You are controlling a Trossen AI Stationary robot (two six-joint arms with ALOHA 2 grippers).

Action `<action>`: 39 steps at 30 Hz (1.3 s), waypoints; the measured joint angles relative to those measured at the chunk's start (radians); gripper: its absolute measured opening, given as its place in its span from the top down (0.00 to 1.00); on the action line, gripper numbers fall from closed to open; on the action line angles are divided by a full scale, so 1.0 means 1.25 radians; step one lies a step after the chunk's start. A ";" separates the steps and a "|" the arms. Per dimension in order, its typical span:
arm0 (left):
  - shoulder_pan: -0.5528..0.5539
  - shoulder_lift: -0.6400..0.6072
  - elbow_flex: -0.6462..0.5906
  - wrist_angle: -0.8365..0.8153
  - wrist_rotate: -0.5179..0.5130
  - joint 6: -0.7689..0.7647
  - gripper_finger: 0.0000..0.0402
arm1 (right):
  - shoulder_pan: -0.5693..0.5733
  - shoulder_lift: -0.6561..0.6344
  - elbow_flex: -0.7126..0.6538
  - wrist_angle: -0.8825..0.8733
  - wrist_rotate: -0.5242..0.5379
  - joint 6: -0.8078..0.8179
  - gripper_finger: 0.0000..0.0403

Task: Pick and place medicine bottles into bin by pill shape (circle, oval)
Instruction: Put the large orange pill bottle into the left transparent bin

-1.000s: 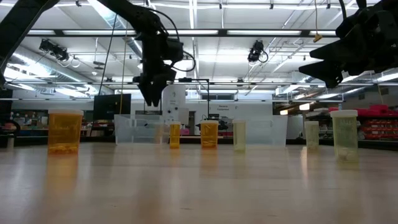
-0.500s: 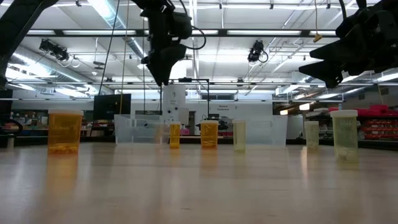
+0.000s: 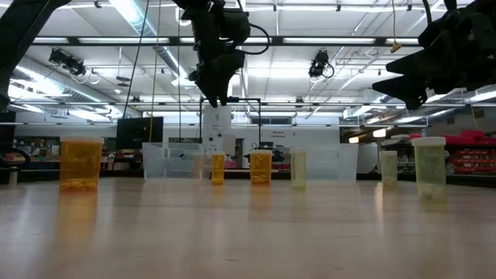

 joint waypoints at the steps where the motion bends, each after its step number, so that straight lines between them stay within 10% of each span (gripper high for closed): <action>1: -0.001 0.000 0.000 0.007 0.009 0.000 0.41 | 0.000 0.000 0.000 0.000 0.000 0.000 0.29; 39: -0.110 0.181 0.000 0.185 0.134 0.061 0.29 | 0.000 0.001 0.000 -0.021 0.000 0.000 0.29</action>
